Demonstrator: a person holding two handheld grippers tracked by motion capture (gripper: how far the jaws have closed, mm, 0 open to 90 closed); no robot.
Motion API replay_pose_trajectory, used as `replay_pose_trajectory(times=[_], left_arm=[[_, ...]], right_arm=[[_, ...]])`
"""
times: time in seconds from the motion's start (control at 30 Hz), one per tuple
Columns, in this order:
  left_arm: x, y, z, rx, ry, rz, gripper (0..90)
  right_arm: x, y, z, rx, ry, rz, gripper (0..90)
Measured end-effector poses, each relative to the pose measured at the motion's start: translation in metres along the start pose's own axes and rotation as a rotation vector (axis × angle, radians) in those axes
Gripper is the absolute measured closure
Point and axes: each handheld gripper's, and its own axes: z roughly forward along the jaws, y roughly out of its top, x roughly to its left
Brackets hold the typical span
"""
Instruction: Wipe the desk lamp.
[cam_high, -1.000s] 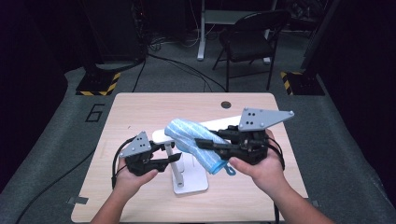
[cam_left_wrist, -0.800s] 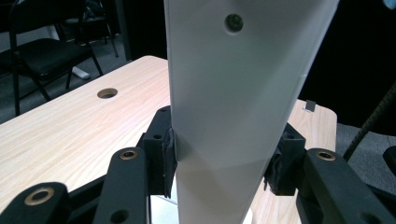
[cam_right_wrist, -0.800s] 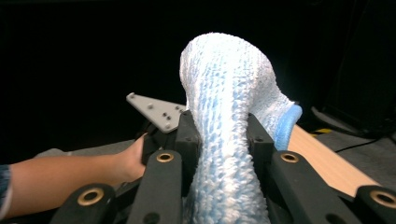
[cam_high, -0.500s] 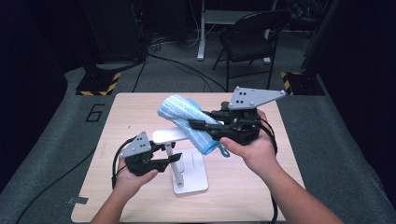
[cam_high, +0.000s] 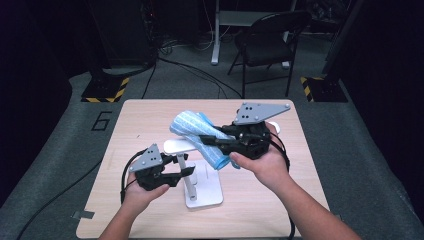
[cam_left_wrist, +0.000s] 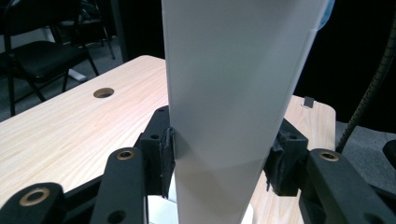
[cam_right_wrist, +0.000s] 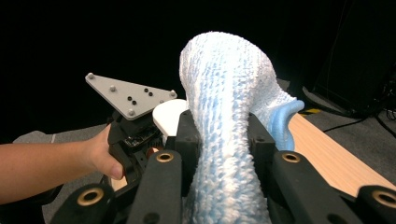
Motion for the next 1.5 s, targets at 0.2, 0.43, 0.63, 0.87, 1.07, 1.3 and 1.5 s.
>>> replay_pose_trajectory(times=[0.2,0.43,0.63,0.87,1.07,1.3,1.5], left_arm=[[-0.002,0.000,0.002,0.002,-0.008,0.003,52.7],[-0.005,0.002,0.005,0.013,0.003,0.003,52.8],[-0.006,0.002,0.007,0.006,0.003,-0.003,52.8],[-0.006,0.002,0.008,0.006,0.008,-0.007,52.8],[-0.007,0.002,0.008,-0.003,0.012,-0.016,52.8],[-0.007,0.001,0.007,-0.001,0.013,-0.011,52.9],[-0.006,0.002,0.007,0.010,0.010,0.000,52.9]], right_arm=[[-0.004,-0.003,0.003,0.002,0.003,0.023,72.3],[-0.002,0.000,0.010,0.006,0.006,0.028,72.4],[0.004,0.005,0.021,0.020,0.017,0.024,72.3],[0.016,0.012,0.038,0.028,0.005,0.016,71.8],[0.025,0.018,0.052,0.024,-0.008,-0.002,71.4],[0.025,0.018,0.057,0.022,-0.017,0.001,71.4],[0.024,0.017,0.055,0.022,-0.015,0.004,71.5]])
